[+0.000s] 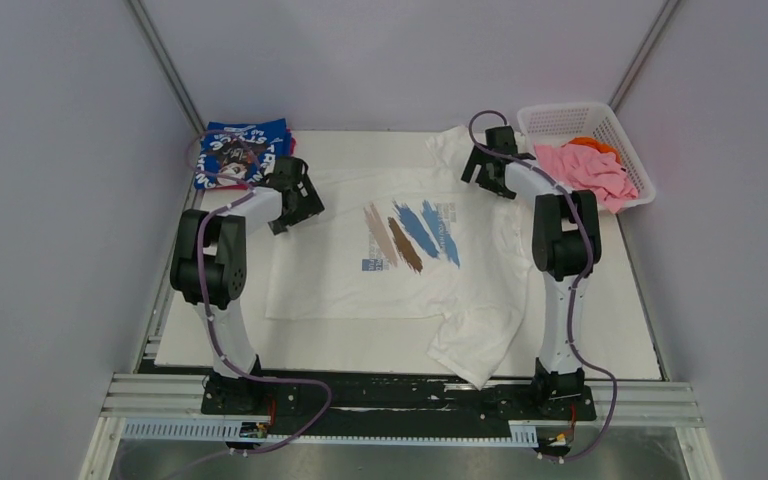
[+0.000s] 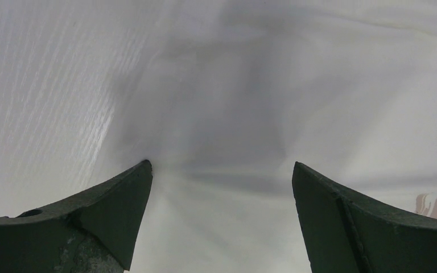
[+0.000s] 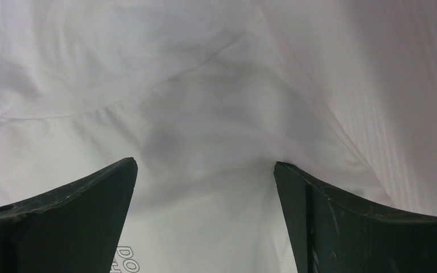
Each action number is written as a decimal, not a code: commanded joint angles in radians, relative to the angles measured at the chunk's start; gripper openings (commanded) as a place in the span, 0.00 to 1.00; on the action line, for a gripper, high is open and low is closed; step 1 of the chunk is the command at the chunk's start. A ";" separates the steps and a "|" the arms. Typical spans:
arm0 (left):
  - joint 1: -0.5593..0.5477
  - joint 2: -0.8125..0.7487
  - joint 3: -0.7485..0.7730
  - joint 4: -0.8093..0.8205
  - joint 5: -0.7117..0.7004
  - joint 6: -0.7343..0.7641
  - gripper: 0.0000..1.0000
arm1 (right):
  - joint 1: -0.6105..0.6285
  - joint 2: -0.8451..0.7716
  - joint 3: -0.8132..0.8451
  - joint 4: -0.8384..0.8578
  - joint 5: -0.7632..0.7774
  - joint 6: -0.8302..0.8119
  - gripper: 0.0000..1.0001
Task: Fold and stack the t-shirts
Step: Flatten out the tshirt, then grab the side of the flattened tshirt closest away from the robot with both arms
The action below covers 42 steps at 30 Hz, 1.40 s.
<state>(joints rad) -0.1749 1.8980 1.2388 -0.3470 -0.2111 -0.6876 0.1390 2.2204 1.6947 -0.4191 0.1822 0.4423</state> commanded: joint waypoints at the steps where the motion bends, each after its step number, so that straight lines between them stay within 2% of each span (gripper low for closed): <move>1: 0.026 0.078 0.066 0.004 -0.008 -0.025 1.00 | -0.020 0.090 0.116 -0.034 -0.014 -0.007 1.00; 6: 0.026 0.059 0.133 -0.020 -0.029 -0.007 1.00 | -0.020 0.062 0.185 -0.040 -0.023 -0.031 1.00; 10: 0.021 -0.040 0.125 -0.055 -0.017 0.006 1.00 | 0.005 -0.096 0.111 -0.043 -0.061 -0.053 1.00; 12: 0.010 -0.126 0.070 -0.055 -0.020 -0.005 1.00 | 0.043 -0.218 -0.010 -0.021 -0.050 -0.058 1.00; 17: -0.016 -0.454 -0.194 -0.078 -0.067 -0.047 1.00 | 0.142 -0.513 -0.326 -0.002 0.129 0.011 1.00; 21: -0.017 -0.682 -0.394 -0.185 -0.065 -0.129 1.00 | 0.152 -0.776 -0.617 0.054 0.125 0.166 1.00; 24: -0.017 -0.822 -0.479 -0.290 -0.069 -0.224 1.00 | 0.152 -0.962 -0.801 0.099 0.149 0.254 1.00; 26: -0.017 -0.947 -0.535 -0.360 -0.094 -0.269 1.00 | 0.151 -1.065 -0.888 0.127 0.138 0.276 1.00; 30: -0.017 -1.076 -0.637 -0.450 -0.131 -0.350 0.97 | 0.149 -1.155 -0.993 0.169 0.085 0.243 1.00; 35: -0.016 -1.095 -0.735 -0.434 -0.084 -0.426 0.85 | 0.149 -1.172 -1.032 0.170 0.074 0.226 1.00; 38: -0.017 -1.050 -0.754 -0.408 -0.080 -0.451 0.74 | 0.148 -1.166 -1.030 0.170 0.062 0.218 1.00; 42: -0.017 -0.973 -0.766 -0.333 -0.121 -0.485 0.68 | 0.149 -1.166 -1.031 0.169 0.059 0.204 1.00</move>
<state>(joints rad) -0.1913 0.8700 0.4774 -0.7597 -0.2890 -1.0950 0.2852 1.0698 0.6617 -0.3042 0.2516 0.6582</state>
